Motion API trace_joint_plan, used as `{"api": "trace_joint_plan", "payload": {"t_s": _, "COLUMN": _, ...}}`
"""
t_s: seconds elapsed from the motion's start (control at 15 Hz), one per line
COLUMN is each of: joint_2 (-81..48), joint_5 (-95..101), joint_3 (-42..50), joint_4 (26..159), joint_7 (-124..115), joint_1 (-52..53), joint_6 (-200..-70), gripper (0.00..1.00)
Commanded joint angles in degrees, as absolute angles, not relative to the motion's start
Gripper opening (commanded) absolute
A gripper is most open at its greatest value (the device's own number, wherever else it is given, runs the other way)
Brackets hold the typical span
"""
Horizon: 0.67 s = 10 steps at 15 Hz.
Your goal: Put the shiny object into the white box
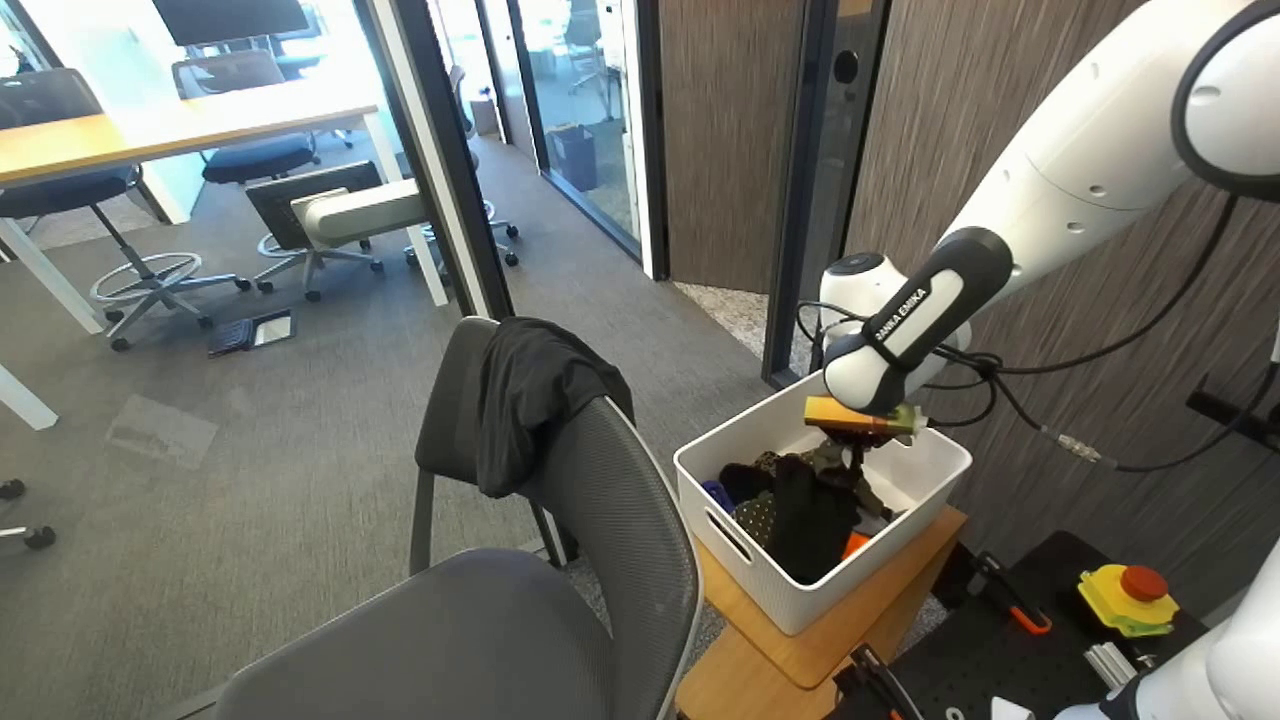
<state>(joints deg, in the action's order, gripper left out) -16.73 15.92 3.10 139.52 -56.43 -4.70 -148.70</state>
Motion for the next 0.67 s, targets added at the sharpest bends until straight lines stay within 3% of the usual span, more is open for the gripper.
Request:
{"api": "trace_joint_plan", "payload": {"t_s": 0.0, "joint_2": -19.9, "joint_5": 11.9, "joint_3": 5.6, "joint_4": 135.2, "joint_7": -53.4, "joint_1": -2.0, "joint_6": -146.3, "gripper": 0.01}}
{"api": "trace_joint_plan", "payload": {"t_s": 0.2, "joint_2": -20.7, "joint_5": 9.1, "joint_3": 5.9, "joint_4": 133.8, "joint_7": -51.5, "joint_1": -1.6, "joint_6": -144.7, "gripper": 0.01}}
{"api": "trace_joint_plan", "payload": {"t_s": 0.27, "joint_2": -20.5, "joint_5": 8.0, "joint_3": 5.8, "joint_4": 133.5, "joint_7": -50.7, "joint_1": -1.7, "joint_6": -143.8, "gripper": 0.28}}
{"api": "trace_joint_plan", "payload": {"t_s": 0.33, "joint_2": -20.4, "joint_5": 7.2, "joint_3": 5.8, "joint_4": 133.3, "joint_7": -49.9, "joint_1": -1.7, "joint_6": -143.0, "gripper": 0.29}}
{"api": "trace_joint_plan", "payload": {"t_s": 0.6, "joint_2": -18.7, "joint_5": 3.8, "joint_3": 5.6, "joint_4": 133.2, "joint_7": -46.3, "joint_1": -2.1, "joint_6": -140.4, "gripper": 0.58}}
